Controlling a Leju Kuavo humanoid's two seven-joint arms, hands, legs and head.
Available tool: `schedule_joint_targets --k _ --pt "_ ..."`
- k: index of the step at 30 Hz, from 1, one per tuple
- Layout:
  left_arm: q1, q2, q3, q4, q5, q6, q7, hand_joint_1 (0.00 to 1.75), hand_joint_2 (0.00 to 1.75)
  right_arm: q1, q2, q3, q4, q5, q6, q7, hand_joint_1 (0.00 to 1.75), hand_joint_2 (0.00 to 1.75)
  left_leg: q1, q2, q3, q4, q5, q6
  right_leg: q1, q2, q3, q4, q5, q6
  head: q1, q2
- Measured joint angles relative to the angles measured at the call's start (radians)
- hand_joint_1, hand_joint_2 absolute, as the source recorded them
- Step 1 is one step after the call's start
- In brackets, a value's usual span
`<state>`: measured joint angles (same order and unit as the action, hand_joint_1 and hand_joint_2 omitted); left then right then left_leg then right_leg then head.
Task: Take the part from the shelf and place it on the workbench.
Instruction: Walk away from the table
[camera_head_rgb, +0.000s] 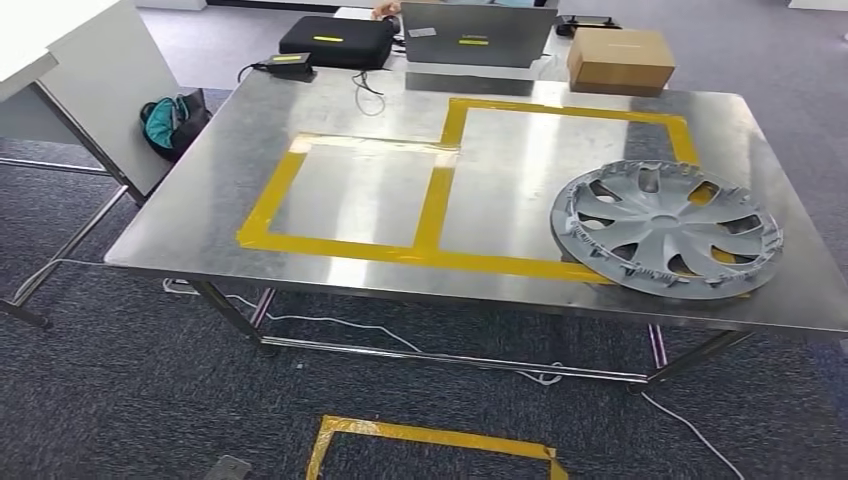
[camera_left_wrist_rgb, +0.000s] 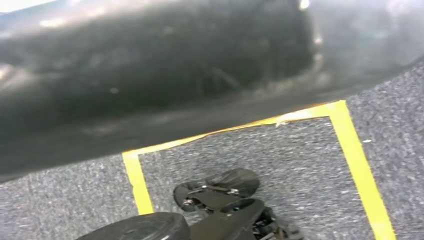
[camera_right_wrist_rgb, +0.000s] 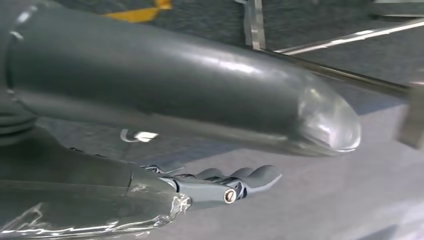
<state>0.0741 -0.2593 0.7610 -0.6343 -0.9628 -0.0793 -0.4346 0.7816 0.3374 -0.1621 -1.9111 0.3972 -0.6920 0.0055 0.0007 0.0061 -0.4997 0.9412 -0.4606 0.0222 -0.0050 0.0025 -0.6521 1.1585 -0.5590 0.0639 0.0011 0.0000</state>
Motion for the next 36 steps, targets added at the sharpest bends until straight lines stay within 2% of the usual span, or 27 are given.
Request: schedule_joint_targets --k 1,2,3,4,6,7,8,9,11,12,14,16,17,18,19,21,23,24,26,27,28,29,31,32,33,34,36 --pt "0.0 0.0 0.003 0.0 0.0 0.0 0.0 0.0 0.0 -0.001 0.0 0.0 0.013 -0.002 0.0 0.0 0.0 0.0 -0.002 0.002 -0.011 0.0 0.009 0.002 0.0 0.0 -0.013 0.063 -0.033 0.002 0.001 0.0" --pt "0.0 0.0 0.006 0.0 0.0 0.0 0.0 0.0 0.0 -0.002 0.001 0.0 0.023 -0.002 0.0 0.0 0.0 0.0 -0.003 0.004 -0.022 0.001 0.019 0.003 0.0 0.0 -0.015 0.105 -0.044 0.003 0.001 0.0" --pt "0.0 0.0 0.008 0.001 0.0 0.0 0.0 0.0 0.0 -0.002 0.001 0.0 0.031 -0.003 0.0 0.001 0.0 0.0 -0.004 0.005 -0.033 0.002 0.028 0.002 0.0 0.0 0.0 0.111 -0.034 0.003 0.001 0.0" --pt "0.0 0.0 0.009 0.001 0.0 -0.001 0.0 0.0 0.0 -0.002 0.001 0.0 0.037 -0.003 0.0 0.001 0.0 0.0 -0.005 0.005 -0.044 0.003 0.036 0.001 0.0 0.0 0.034 0.079 -0.008 0.002 0.001 0.0" --pt "0.0 0.0 0.011 0.002 0.0 -0.001 0.0 0.0 0.0 -0.004 0.001 0.001 0.045 -0.003 0.0 0.001 0.0 0.0 -0.007 0.005 -0.061 0.006 0.05 -0.005 0.0 0.0 0.139 -0.066 0.038 -0.001 0.001 0.0" --pt "0.0 0.0 0.011 0.002 0.0 -0.001 0.0 0.0 0.0 -0.005 0.001 0.001 0.047 -0.003 0.0 0.001 0.0 0.0 -0.008 0.005 -0.068 0.009 0.057 -0.01 0.001 0.0 0.187 -0.139 0.044 -0.004 0.0 0.0" --pt "0.0 0.0 0.011 0.002 0.0 -0.001 0.0 0.0 0.0 -0.007 0.001 0.001 0.049 -0.003 0.0 0.001 0.0 0.0 -0.009 0.005 -0.073 0.011 0.065 -0.015 0.002 0.001 0.215 -0.189 0.042 -0.006 0.0 0.0" --pt "-0.001 0.0 0.012 0.002 0.0 -0.001 -0.001 0.0 0.0 -0.008 0.002 0.001 0.051 -0.003 0.0 0.001 0.0 0.0 -0.01 0.005 -0.078 0.013 0.073 -0.02 0.003 0.002 0.224 -0.212 0.036 -0.008 -0.001 0.0" --pt "-0.002 0.0 0.012 0.002 0.0 -0.001 -0.001 0.0 0.0 -0.008 0.002 0.0 0.054 -0.003 -0.002 0.001 0.0 0.0 -0.009 0.004 -0.083 0.016 0.081 -0.029 0.003 0.001 0.21 -0.212 0.044 -0.021 -0.001 0.0" --pt "-0.002 0.0 0.012 0.002 0.0 -0.001 -0.001 0.0 0.0 -0.009 0.002 0.0 0.055 -0.003 -0.003 0.001 0.0 0.0 -0.008 0.003 -0.088 0.026 0.065 -0.036 0.002 -0.001 0.203 -0.212 0.051 -0.031 -0.002 0.0" --pt "-0.001 0.0 0.013 0.003 0.0 -0.001 -0.001 0.0 0.0 -0.011 0.003 -0.001 0.057 -0.003 -0.004 0.001 0.0 0.0 -0.005 0.0 -0.111 0.101 -0.019 -0.049 -0.001 -0.004 0.184 -0.212 0.069 -0.05 -0.005 0.0" --pt "-0.001 0.0 0.013 0.003 0.0 -0.001 -0.001 0.0 0.0 -0.011 0.004 -0.002 0.059 -0.01 -0.003 0.007 0.0 0.0 -0.002 -0.001 -0.142 0.231 -0.114 -0.058 -0.001 -0.005 0.16 -0.209 0.089 -0.056 -0.007 0.0" --pt "-0.001 0.0 0.013 0.003 0.0 -0.001 -0.001 0.0 0.0 -0.012 0.004 -0.002 0.061 -0.02 -0.001 0.018 0.0 0.0 -0.002 -0.001 -0.148 0.283 -0.133 -0.06 -0.001 -0.005 0.147 -0.205 0.1 -0.056 -0.007 0.0" --pt "-0.002 0.0 0.014 0.003 0.0 -0.001 -0.001 0.0 0.0 -0.013 0.004 -0.002 0.065 -0.034 0.005 0.033 0.0 0.0 -0.001 -0.001 -0.142 0.306 -0.127 -0.06 -0.001 -0.005 0.132 -0.201 0.11 -0.056 -0.007 0.0" --pt "-0.003 0.0 0.015 0.003 0.0 -0.001 -0.002 0.0 0.0 -0.015 0.004 -0.002 0.073 -0.05 0.014 0.05 0.0 0.0 -0.001 -0.001 -0.119 0.294 -0.103 -0.06 -0.001 -0.005 0.117 -0.196 0.119 -0.054 -0.007 0.0" --pt "-0.005 0.0 0.022 0.003 0.0 -0.002 -0.007 0.0 0.0 -0.02 0.005 -0.003 0.1 -0.085 0.043 0.083 0.0 0.0 0.0 -0.002 -0.029 0.179 -0.049 -0.057 -0.001 -0.004 0.086 -0.184 0.136 -0.047 -0.007 0.0" --pt "-0.008 -0.001 0.03 0.003 -0.001 -0.004 -0.012 0.0 0.0 -0.028 0.005 -0.007 0.136 -0.127 0.098 0.11 0.0 0.0 -0.002 -0.005 0.056 0.044 -0.041 -0.049 0.001 -0.003 0.065 -0.174 0.151 -0.036 -0.007 0.0" --pt "-0.009 -0.001 0.034 0.003 -0.002 -0.006 -0.014 0.0 0.0 -0.034 0.005 -0.012 0.157 -0.146 0.135 0.118 0.0 0.0 -0.003 -0.007 0.073 0.008 -0.048 -0.044 0.003 -0.004 0.058 -0.171 0.159 -0.031 -0.007 0.0" --pt "-0.01 -0.001 0.042 0.003 -0.006 -0.007 -0.018 0.0 0.0 -0.048 0.005 -0.029 0.205 -0.169 0.203 0.126 0.0 0.0 -0.005 -0.006 0.065 -0.008 -0.049 -0.028 0.002 -0.005 0.046 -0.169 0.176 -0.02 -0.006 0.0" --pt "-0.01 -0.001 0.048 0.004 -0.008 -0.007 -0.022 0.0 0.0 -0.054 0.005 -0.04 0.231 -0.17 0.225 0.13 0.0 0.0 -0.004 -0.005 0.055 -0.008 -0.042 -0.019 0.001 -0.005 0.04 -0.164 0.168 -0.015 -0.006 0.0" --pt "-0.01 -0.002 0.053 0.004 -0.009 -0.007 -0.027 0.0 0.0 -0.059 0.006 -0.049 0.256 -0.168 0.24 0.135 0.0 0.0 -0.003 -0.003 0.045 -0.008 -0.033 -0.009 0.0 -0.004 0.031 -0.146 0.142 -0.01 -0.005 0.0" --pt "-0.009 -0.002 0.057 0.005 -0.009 -0.007 -0.033 0.0 0.0 -0.065 0.006 -0.057 0.281 -0.164 0.253 0.144 0.0 0.0 -0.002 -0.001 0.033 -0.009 -0.022 -0.002 -0.001 -0.004 0.019 -0.108 0.096 -0.006 -0.004 0.0" --pt "-0.009 -0.004 0.064 0.005 -0.007 -0.012 -0.048 0.0 0.0 -0.081 0.006 -0.068 0.327 -0.157 0.276 0.167 0.0 0.0 -0.004 0.001 0.006 -0.008 0.0 0.004 -0.001 -0.003 -0.006 0.016 -0.009 0.001 -0.001 0.0" --pt "-0.009 -0.005 0.067 0.005 -0.005 -0.015 -0.052 0.0 0.0 -0.088 0.006 -0.072 0.347 -0.154 0.286 0.176 0.0 0.0 -0.005 0.003 -0.009 -0.008 0.012 0.004 -0.001 -0.004 -0.011 0.075 -0.034 0.002 -0.001 0.0" --pt "-0.009 -0.006 0.07 0.005 -0.003 -0.018 -0.055 0.0 0.0 -0.094 0.006 -0.075 0.363 -0.151 0.293 0.183 0.0 0.0 -0.006 0.004 -0.025 -0.007 0.024 0.004 -0.001 -0.004 -0.005 0.111 -0.032 0.002 -0.001 0.0" --pt "-0.009 -0.006 0.073 0.005 -0.001 -0.02 -0.056 0.0 0.0 -0.098 0.006 -0.078 0.375 -0.149 0.296 0.186 0.0 0.0 -0.007 0.005 -0.04 -0.005 0.036 0.003 -0.001 -0.004 0.016 0.115 -0.007 0.001 -0.001 0.0" --pt "-0.009 -0.008 0.078 0.005 0.0 -0.021 -0.058 0.0 0.0 -0.104 0.006 -0.08 0.392 -0.148 0.299 0.19 0.0 0.0 -0.008 0.006 -0.065 -0.001 0.059 -0.003 -0.001 -0.003 0.11 0.021 0.049 -0.003 -0.001 0.0"
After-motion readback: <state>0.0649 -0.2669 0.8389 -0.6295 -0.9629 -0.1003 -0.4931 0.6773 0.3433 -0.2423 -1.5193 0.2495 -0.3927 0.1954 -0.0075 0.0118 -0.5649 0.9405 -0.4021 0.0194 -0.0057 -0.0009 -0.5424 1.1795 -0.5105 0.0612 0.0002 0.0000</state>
